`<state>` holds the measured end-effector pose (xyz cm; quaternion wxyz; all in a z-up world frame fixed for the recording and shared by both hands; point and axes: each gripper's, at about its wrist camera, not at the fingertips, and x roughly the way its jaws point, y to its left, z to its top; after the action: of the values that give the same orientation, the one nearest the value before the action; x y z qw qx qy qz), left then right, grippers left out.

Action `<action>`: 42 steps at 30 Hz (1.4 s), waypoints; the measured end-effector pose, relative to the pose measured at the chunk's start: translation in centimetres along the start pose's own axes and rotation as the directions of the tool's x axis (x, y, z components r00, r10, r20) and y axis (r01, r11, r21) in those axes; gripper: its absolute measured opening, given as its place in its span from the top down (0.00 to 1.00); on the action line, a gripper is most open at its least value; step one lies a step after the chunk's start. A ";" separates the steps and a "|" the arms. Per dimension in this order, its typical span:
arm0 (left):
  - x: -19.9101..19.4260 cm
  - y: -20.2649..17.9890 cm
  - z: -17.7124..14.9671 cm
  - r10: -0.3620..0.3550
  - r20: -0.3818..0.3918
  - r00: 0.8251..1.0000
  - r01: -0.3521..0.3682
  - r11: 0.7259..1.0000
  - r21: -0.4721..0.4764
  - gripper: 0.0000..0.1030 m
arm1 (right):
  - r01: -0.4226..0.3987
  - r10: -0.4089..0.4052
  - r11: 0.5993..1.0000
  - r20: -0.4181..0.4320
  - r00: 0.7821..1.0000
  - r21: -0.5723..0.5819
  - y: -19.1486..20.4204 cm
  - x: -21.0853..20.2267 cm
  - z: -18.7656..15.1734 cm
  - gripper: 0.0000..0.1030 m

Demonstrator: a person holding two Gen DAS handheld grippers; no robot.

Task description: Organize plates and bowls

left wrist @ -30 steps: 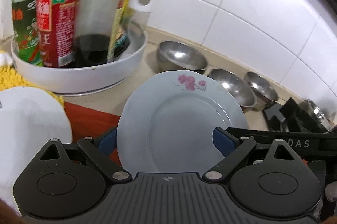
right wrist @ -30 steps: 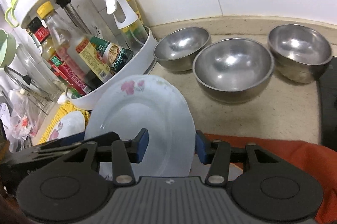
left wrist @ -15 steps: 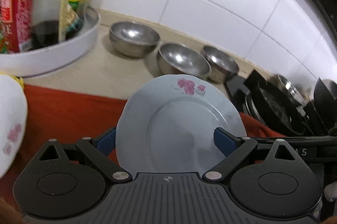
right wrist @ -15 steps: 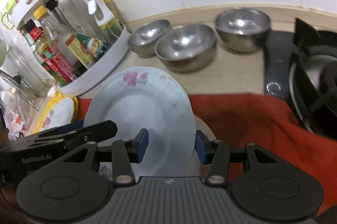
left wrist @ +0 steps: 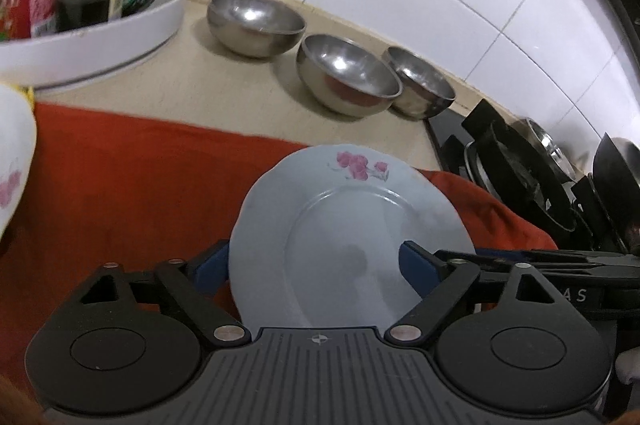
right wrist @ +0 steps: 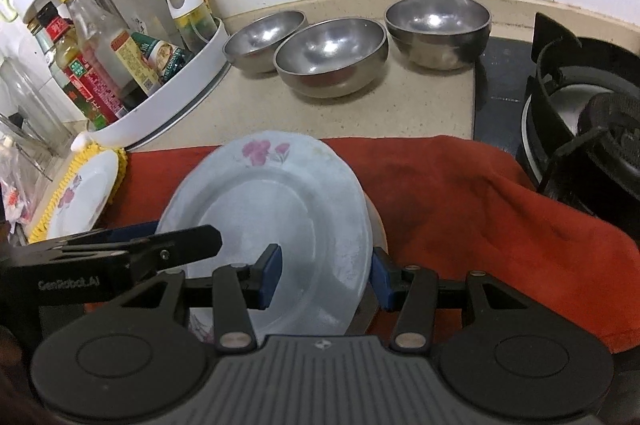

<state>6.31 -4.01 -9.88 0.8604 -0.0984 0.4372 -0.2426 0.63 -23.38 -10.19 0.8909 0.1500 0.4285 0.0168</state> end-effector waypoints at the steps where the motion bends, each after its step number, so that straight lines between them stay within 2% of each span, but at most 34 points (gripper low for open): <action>1: -0.2 0.1 -0.1 0.003 0.015 1.000 -0.003 1.000 0.001 0.14 | 0.009 -0.009 1.000 0.004 1.000 -0.009 0.0 0.0 0.0 0.57; 6: -2.4 -0.5 0.7 0.024 0.122 0.992 -0.029 0.998 0.047 0.11 | 0.043 -0.042 0.998 0.037 0.998 -0.039 -0.2 -0.9 0.3 0.57; 10: -4.0 0.3 1.3 0.063 0.182 0.981 -0.068 0.998 0.019 0.11 | 0.082 -0.075 0.994 0.087 0.993 -0.073 -0.2 -1.6 0.9 0.56; 16: -6.5 2.5 1.0 0.167 0.222 0.961 -0.164 0.986 -0.030 0.07 | 0.052 -0.045 0.996 0.098 0.994 -0.069 -0.2 -1.3 1.4 0.56; 20: -8.7 5.0 0.8 0.246 0.241 0.939 -0.235 0.969 -0.072 0.07 | 0.017 -0.009 0.997 0.100 0.995 -0.078 1.1 -0.6 1.7 0.56; 26: -11.9 9.3 1.1 0.359 0.269 0.894 -0.331 0.933 -0.145 0.06 | -0.038 0.052 0.990 0.104 0.993 -0.137 5.1 0.7 3.0 0.56; 31: -13.7 12.2 1.2 0.410 0.278 0.869 -0.372 0.911 -0.179 0.05 | -0.081 0.100 0.980 0.095 0.990 -0.183 8.7 1.9 3.9 0.56; 37: -14.8 14.9 1.3 0.432 0.267 0.862 -0.393 0.900 -0.189 0.05 | -0.129 0.149 0.966 0.077 0.986 -0.223 13.0 3.6 4.7 0.56; 42: -14.8 17.2 1.5 0.442 0.226 0.868 -0.406 0.894 -0.190 0.05 | -0.161 0.179 0.956 0.054 0.982 -0.244 16.8 5.3 4.9 0.56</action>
<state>5.86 18.16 -5.11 0.9342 -0.0894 0.3453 -0.0018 9.37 -7.73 -6.62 0.9131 0.0789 0.3749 0.1391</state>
